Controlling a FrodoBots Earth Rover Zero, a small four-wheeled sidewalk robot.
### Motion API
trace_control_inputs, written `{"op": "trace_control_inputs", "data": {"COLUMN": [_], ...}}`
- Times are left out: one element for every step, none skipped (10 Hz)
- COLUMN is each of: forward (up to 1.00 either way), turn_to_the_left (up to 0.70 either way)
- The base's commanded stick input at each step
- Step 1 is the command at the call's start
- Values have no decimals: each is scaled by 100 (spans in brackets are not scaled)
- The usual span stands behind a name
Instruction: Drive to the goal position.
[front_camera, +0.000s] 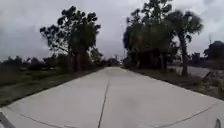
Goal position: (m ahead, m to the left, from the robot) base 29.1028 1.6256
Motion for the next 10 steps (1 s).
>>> {"op": "trace_control_inputs", "data": {"forward": [85,85,85,85,85,85,85,85,85,85], "turn_to_the_left": [0,0,0,0,0,0,0,0,0,0]}}
